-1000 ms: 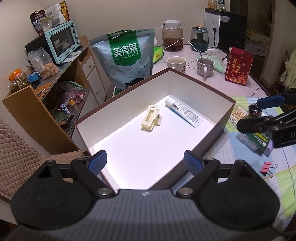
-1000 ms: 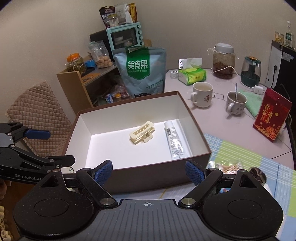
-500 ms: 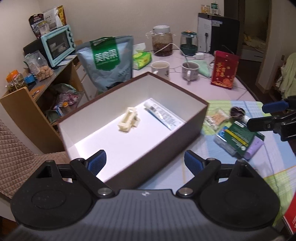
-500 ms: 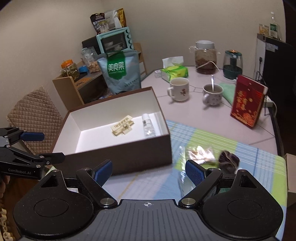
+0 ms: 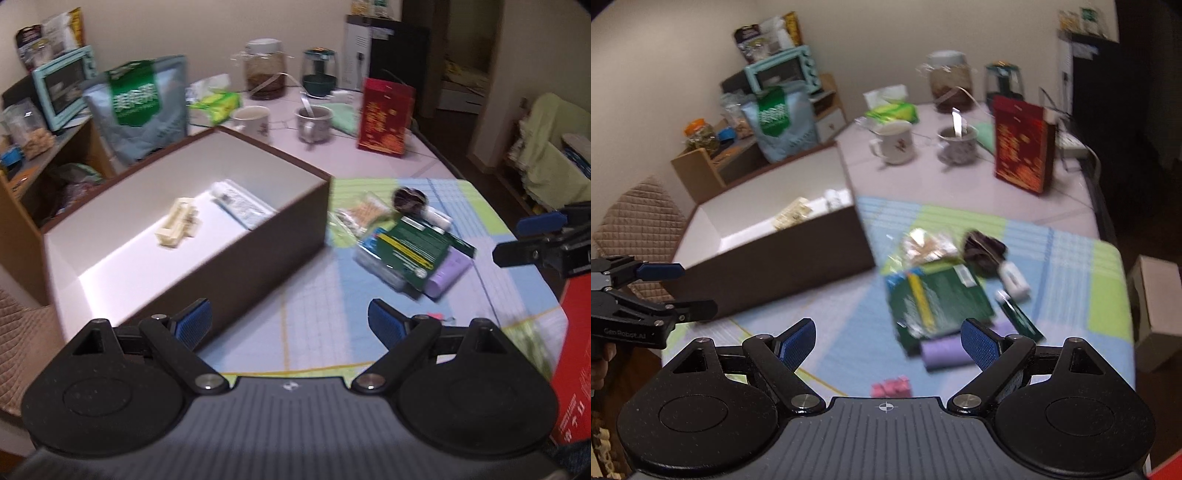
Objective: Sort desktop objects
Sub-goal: 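Withdraw both tools from the box back toward the remaining items, then grasp the pink binder clip with the left gripper while the right gripper grasps the white pill bottle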
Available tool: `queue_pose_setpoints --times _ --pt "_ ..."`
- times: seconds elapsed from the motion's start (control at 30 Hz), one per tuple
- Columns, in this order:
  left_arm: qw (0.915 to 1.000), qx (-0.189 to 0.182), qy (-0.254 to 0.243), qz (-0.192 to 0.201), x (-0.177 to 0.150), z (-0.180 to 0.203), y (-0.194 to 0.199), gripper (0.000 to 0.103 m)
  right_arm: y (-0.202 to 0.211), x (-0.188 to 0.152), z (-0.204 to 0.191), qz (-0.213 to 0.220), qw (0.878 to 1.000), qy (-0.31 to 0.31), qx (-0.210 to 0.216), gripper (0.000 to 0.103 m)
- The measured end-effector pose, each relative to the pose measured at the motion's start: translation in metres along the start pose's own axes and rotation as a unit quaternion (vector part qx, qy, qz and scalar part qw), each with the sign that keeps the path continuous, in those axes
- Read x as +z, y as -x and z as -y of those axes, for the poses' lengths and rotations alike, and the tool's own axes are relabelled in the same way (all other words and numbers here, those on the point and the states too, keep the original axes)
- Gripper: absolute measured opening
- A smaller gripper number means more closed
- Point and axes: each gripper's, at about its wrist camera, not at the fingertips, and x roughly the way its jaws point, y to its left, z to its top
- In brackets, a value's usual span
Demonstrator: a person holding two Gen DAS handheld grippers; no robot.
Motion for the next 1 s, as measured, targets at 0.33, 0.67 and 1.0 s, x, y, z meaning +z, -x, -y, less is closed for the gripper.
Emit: queue_pose_setpoints --times 0.33,0.67,1.0 --pt "0.9955 -0.069 -0.065 -0.01 -0.015 0.058 -0.039 0.089 0.003 -0.018 0.053 -0.025 0.998 -0.04 -0.04 0.088" --pt "0.9841 -0.107 -0.14 -0.021 -0.027 0.103 -0.08 0.071 -0.003 -0.026 0.086 -0.042 0.996 -0.062 -0.05 0.088" --pt "0.9666 -0.125 -0.221 -0.03 -0.039 0.142 -0.118 0.029 -0.02 -0.028 0.11 -0.061 0.994 -0.076 -0.052 0.088"
